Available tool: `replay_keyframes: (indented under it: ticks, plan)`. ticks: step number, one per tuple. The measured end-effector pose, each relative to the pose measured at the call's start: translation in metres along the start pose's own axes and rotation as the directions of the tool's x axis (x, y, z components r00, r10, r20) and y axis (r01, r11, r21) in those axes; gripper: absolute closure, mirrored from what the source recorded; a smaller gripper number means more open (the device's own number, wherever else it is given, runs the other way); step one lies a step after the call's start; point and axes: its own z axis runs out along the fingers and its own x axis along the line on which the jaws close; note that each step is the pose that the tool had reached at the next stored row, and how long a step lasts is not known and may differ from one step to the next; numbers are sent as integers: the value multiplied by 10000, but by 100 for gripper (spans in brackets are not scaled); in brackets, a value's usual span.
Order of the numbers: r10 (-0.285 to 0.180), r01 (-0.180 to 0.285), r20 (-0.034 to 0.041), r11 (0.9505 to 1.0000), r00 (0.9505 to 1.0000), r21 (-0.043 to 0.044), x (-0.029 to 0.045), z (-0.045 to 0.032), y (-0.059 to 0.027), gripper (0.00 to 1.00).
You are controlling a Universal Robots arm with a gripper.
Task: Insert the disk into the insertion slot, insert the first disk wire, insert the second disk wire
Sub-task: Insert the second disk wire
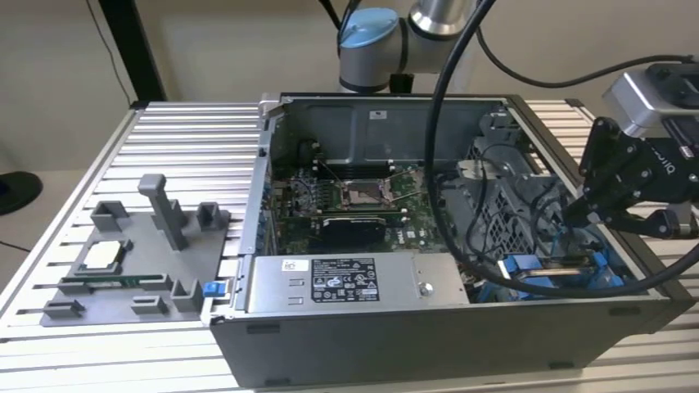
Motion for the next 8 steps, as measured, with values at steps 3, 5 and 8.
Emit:
replay_keyframes:
  ticks: [3, 5, 8]
  plan:
    - [0, 0, -3, 10000, 10000, 0, -2, -9, 27, 100]
    - [0, 0, 0, 10000, 10000, 0, -1, -7, 37, 100]
    - [-5, 5, -4, 10000, 10000, -1, 4, -9, 47, 100]
